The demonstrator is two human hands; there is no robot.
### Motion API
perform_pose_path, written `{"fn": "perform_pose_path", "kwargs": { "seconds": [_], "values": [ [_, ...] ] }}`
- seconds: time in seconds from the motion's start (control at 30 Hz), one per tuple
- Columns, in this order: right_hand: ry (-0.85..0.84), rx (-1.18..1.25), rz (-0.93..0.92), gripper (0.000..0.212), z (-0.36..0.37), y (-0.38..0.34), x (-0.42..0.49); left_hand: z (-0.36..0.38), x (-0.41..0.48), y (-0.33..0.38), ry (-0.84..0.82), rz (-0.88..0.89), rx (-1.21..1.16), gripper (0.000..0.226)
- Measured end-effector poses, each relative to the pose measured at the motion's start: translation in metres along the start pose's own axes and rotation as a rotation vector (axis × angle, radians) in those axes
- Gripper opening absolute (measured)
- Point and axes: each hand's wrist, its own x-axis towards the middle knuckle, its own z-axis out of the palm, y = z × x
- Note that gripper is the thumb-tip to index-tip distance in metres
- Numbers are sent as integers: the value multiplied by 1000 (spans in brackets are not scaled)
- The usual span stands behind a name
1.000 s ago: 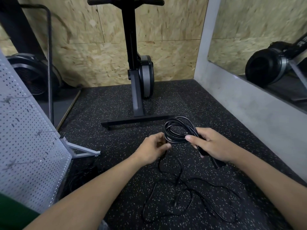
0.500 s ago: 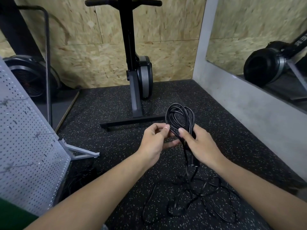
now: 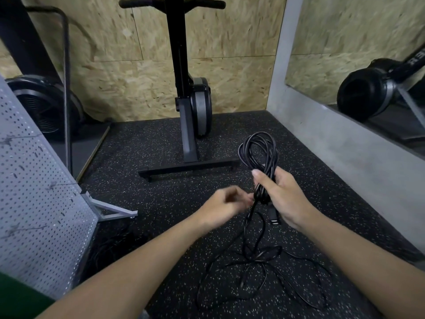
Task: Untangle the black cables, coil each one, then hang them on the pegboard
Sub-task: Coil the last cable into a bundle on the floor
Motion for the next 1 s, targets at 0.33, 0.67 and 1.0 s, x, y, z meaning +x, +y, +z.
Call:
{"fn": "perform_pose_path", "kwargs": {
  "seconds": [0.33, 0.67, 1.0],
  "values": [
    [150, 61, -67, 23, -16, -13, 0, 3, -2, -20, -299, -12, 717, 26],
    [228, 182, -34, 23, -33, -18, 1, 7, -3, -24, -327, -56, 892, 22],
    [218, -624, -154, 19, -48, 3, 4, 7, -5, -1, -199, 147, 677, 21]
  ]
}}
